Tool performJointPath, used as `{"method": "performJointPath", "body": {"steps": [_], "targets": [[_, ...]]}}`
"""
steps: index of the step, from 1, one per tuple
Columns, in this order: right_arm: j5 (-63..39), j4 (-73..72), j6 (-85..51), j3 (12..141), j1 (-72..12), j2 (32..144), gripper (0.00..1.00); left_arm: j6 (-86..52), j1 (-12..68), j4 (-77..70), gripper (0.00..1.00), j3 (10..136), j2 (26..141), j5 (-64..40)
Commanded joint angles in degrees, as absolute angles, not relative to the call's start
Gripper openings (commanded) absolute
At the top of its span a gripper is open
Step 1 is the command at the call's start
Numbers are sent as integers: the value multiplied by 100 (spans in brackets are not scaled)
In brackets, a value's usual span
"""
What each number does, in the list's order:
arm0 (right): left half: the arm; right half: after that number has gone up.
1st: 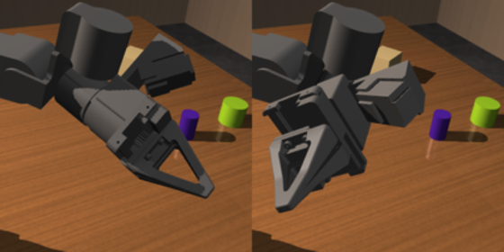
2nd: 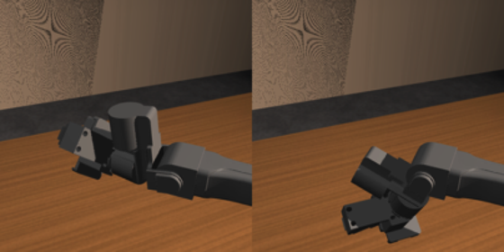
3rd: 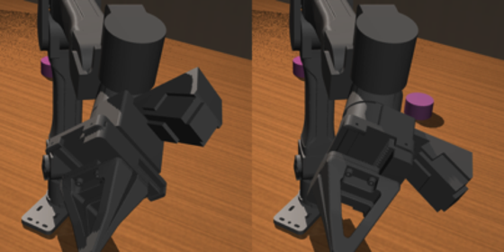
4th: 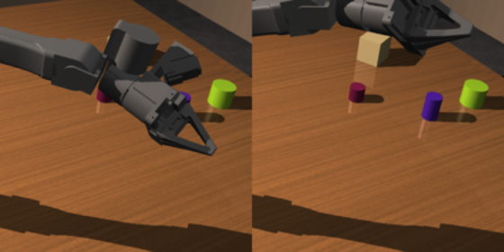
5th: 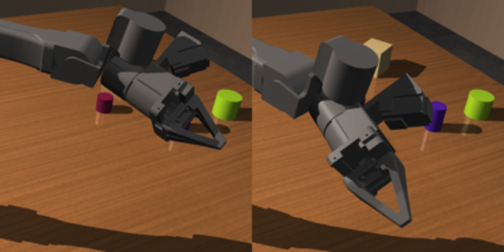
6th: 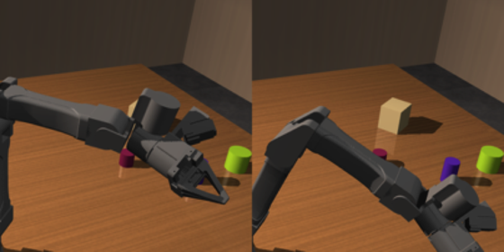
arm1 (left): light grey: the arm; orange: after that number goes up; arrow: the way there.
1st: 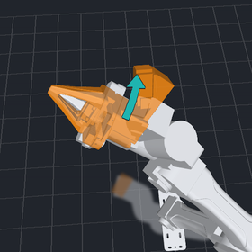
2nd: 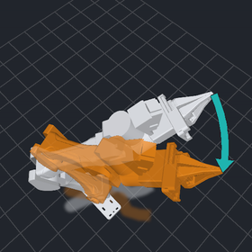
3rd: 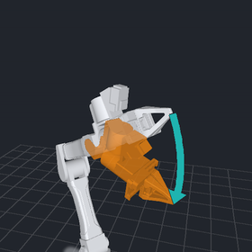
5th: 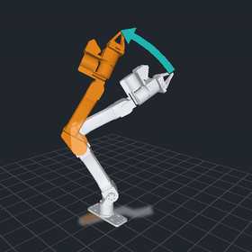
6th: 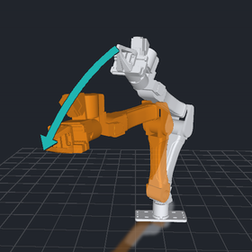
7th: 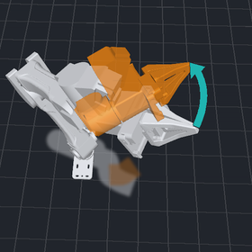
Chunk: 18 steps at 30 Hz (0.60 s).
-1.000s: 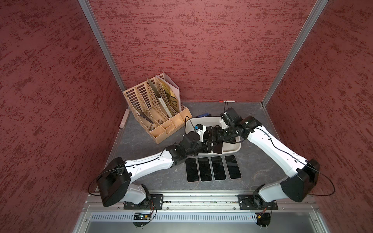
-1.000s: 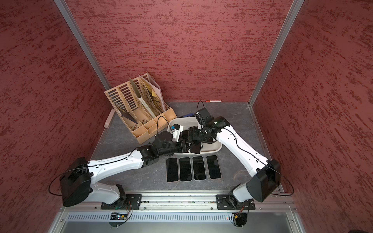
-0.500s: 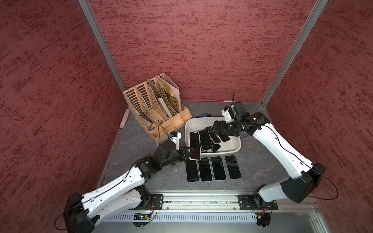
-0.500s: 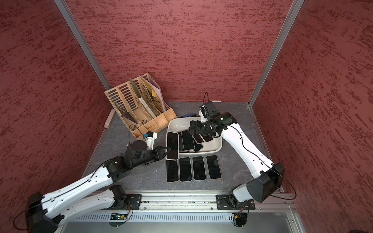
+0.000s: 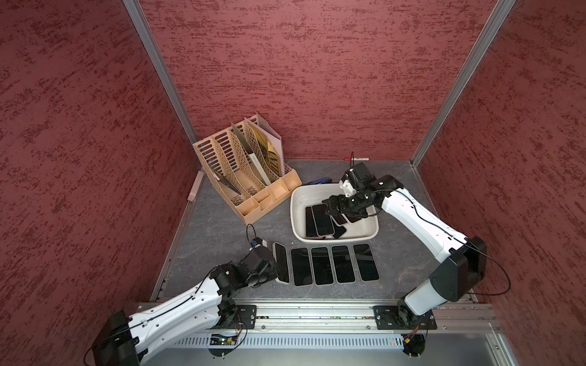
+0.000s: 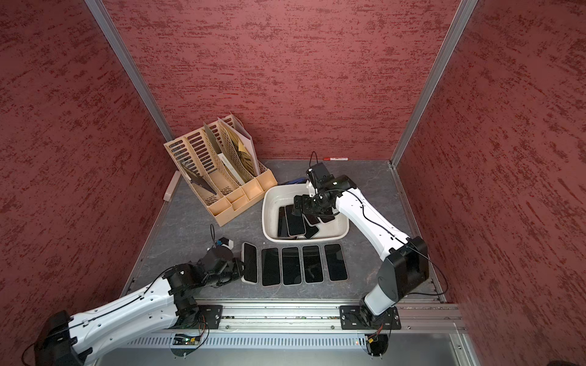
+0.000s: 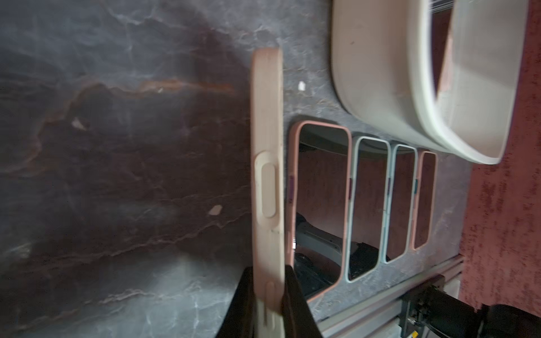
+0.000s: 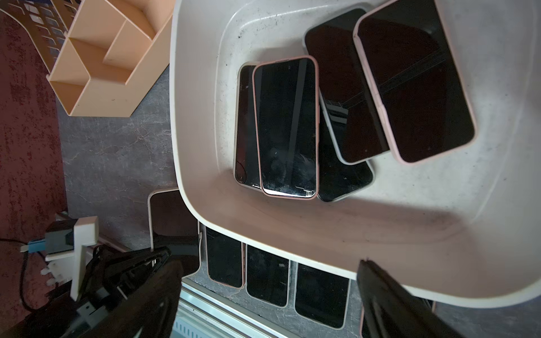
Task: Take the phone out of the storage box
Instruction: Place the phone at the center of the board.
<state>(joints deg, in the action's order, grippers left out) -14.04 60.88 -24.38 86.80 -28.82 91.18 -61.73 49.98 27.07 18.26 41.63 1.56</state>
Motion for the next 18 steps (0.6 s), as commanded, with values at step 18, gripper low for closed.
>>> {"method": "performJointPath", "body": {"steps": [18], "targets": [[-967,6090,-1946,8614,-2882,10133,98,-6368,4992,1690,6,981,3717,-75]]}}
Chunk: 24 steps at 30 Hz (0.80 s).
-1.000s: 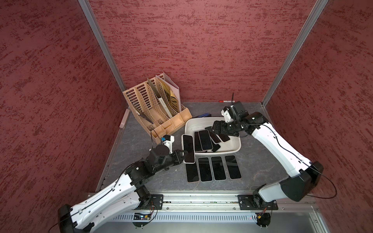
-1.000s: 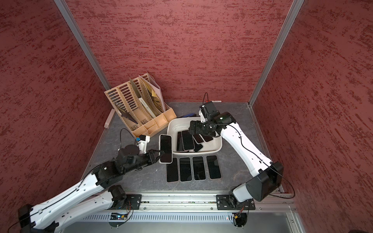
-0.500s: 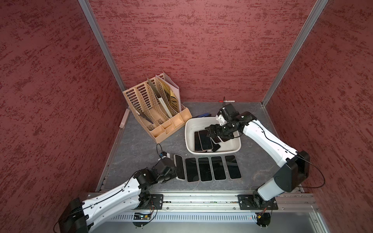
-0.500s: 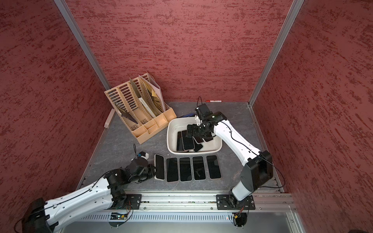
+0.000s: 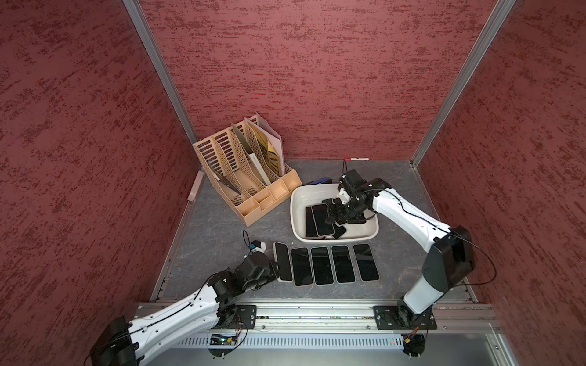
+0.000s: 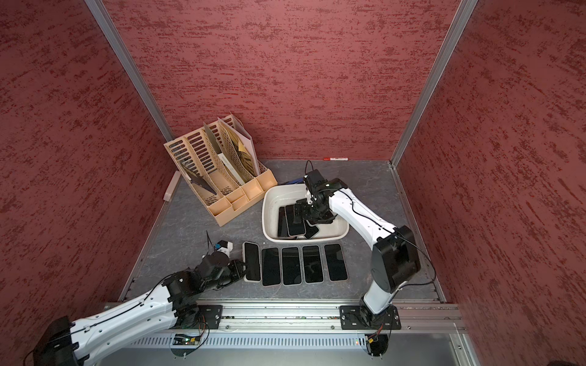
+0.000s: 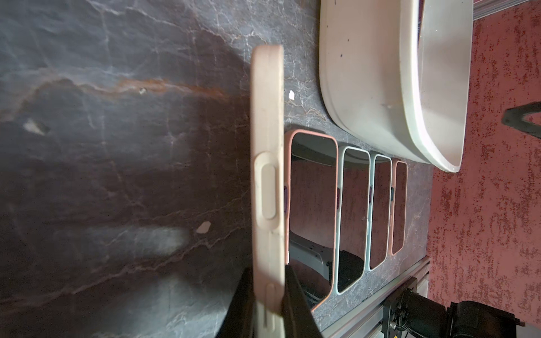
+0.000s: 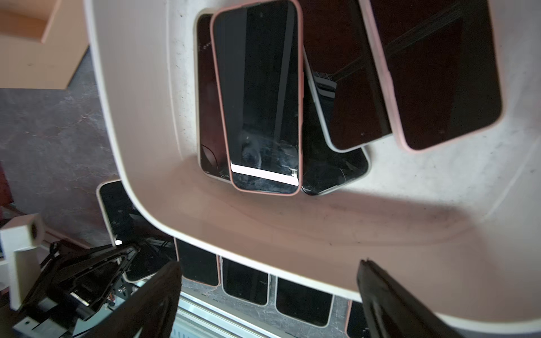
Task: Take the phone out of the storage box
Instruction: Place the phone at the center of the board.
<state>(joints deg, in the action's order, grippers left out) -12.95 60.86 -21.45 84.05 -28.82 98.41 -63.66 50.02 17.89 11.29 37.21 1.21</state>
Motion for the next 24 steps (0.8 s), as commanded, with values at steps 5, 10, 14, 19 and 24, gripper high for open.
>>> {"method": "performJointPath", "body": {"steps": [5,10,14,19,24], "targets": [[-793,6011,-1859,8954,-2939,10717,98,-6364,4988,2025,29,986,3497,-71],[-673,5946,-1793,9302,-3097,11268,99,-6406,4974,2551,50,1028,3114,57],[-608,5881,-1796,9523,-3181,11574,99,-6379,4966,2936,62,1096,2785,199],[-528,5896,-1767,9799,-3216,11917,98,-6249,4901,3251,73,1124,2491,333],[-489,5915,-1757,9982,-3251,12147,98,-6110,4730,3146,76,1100,2471,290]]}}
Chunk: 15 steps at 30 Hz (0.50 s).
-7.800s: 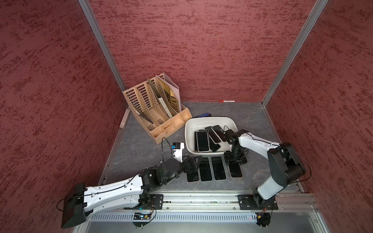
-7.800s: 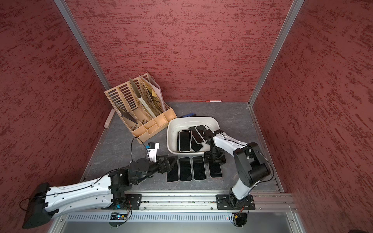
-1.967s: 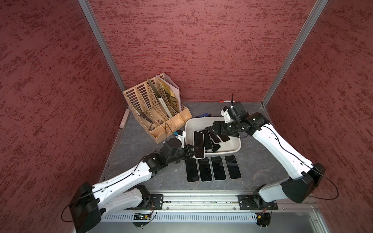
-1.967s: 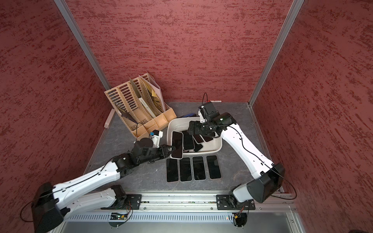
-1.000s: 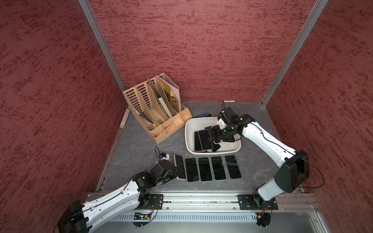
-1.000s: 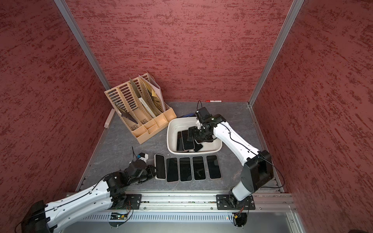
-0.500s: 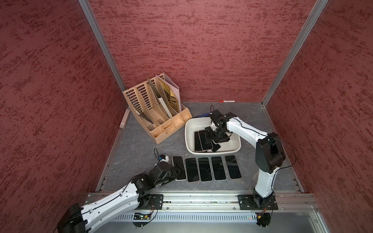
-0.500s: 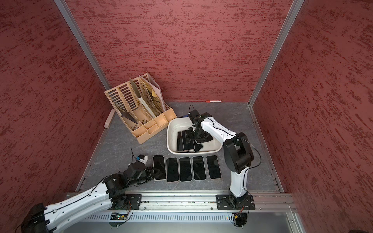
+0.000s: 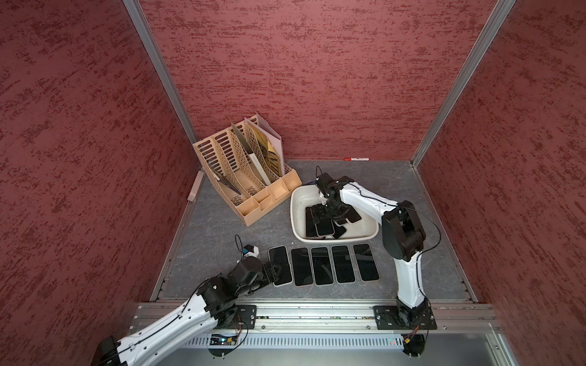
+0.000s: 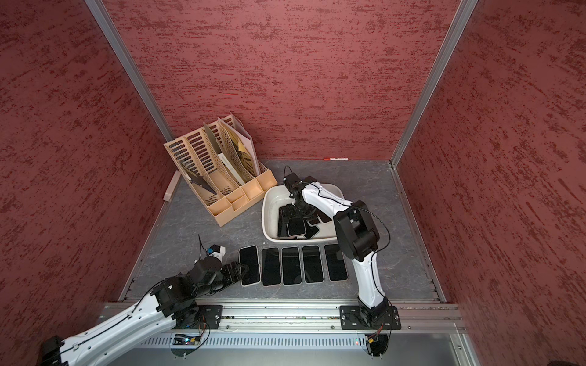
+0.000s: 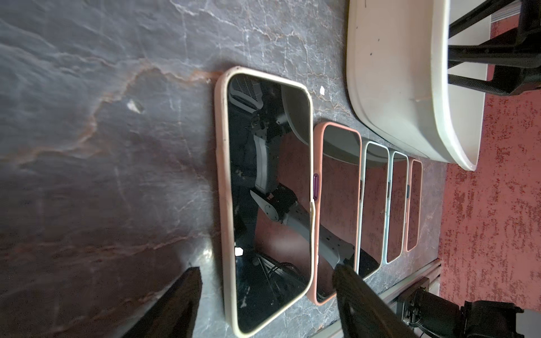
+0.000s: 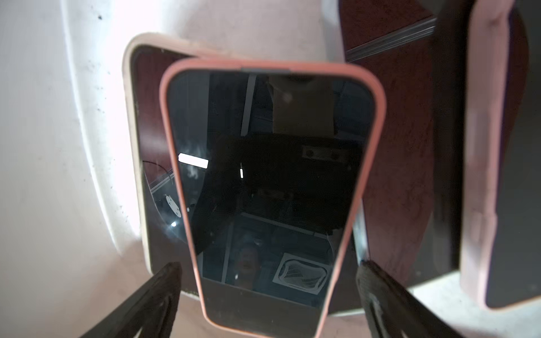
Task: Take the phone out of the storage box
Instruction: Place the phone at the center of the board.
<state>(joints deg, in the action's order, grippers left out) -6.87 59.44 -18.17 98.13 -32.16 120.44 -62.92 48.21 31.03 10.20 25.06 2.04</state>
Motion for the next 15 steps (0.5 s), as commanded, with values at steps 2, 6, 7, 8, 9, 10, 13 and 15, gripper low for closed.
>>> {"method": "performJointPath", "body": {"steps": [2,6,7,8,9,10,13,15], "targets": [[-458,5948,-1758,10025,-3252,12241,98,-6061,4644,3004,77,1058,2518,218],[-422,5994,-1775,10089,-3268,12407,99,-5919,4438,2549,78,991,2773,-9],[-405,5988,-1778,10102,-3270,12431,98,-5861,4383,2453,78,998,2866,-55],[-397,5994,-1784,10124,-3276,12461,98,-5808,4324,2307,78,1008,2986,-130],[-396,5999,-1784,10148,-3292,12490,98,-5762,4272,2191,78,1010,3098,-191],[-386,6018,-1776,10197,-3311,12532,99,-5716,4210,2012,79,1010,3234,-282],[-299,6113,-1740,10364,-3357,12691,98,-5595,4071,1541,79,1016,3661,-505],[-215,6197,-1731,10483,-3389,12796,99,-5538,4017,1305,79,1054,3925,-611]]}}
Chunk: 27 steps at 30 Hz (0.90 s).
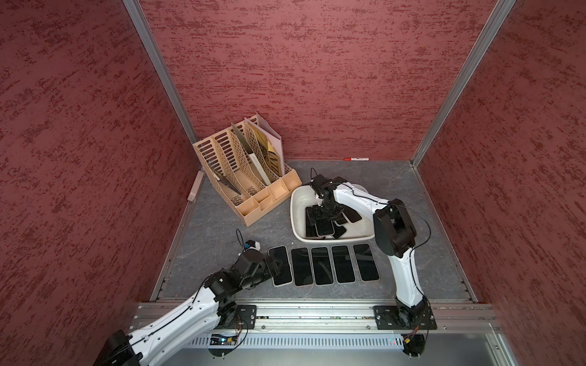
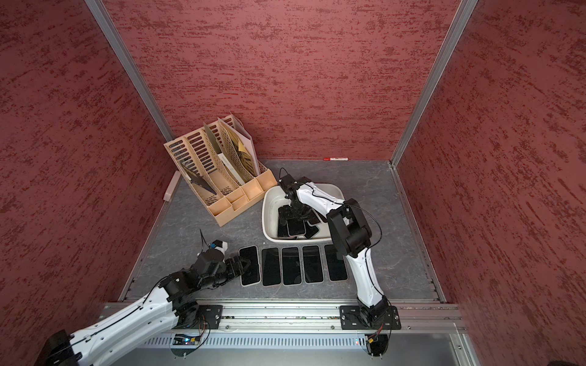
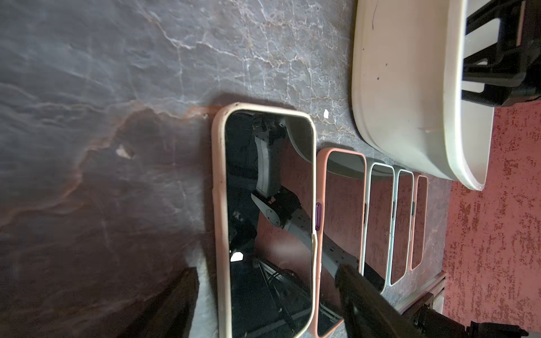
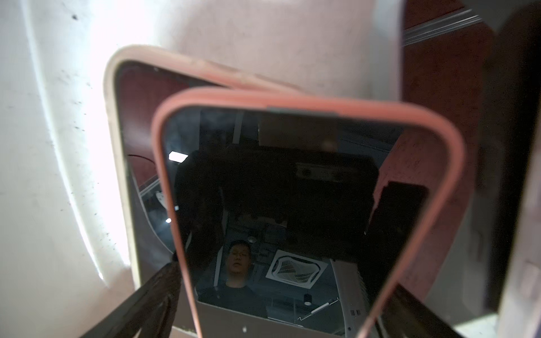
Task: Take the phone out of the storage box
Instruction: Place the phone at the center of the board, then pick up the phone from the storage box.
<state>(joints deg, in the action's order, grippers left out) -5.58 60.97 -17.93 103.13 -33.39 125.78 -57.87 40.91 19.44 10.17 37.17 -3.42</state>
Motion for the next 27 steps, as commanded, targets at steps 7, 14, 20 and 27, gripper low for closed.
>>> {"method": "performJointPath", "body": {"steps": [7,14,20,27], "targets": [[258,6311,-1818,10586,-3410,12865,91,-5315,3940,1007,80,1270,4453,-849],[276,6220,-1868,10506,-3406,12576,81,-5239,3695,1545,95,1500,4040,-863],[351,6078,-1878,10332,-3392,12104,78,-5157,3552,2243,100,1942,3334,-764],[43,5790,-2057,10001,-3242,11494,78,-4893,3615,1857,100,2477,3440,-935]]}}
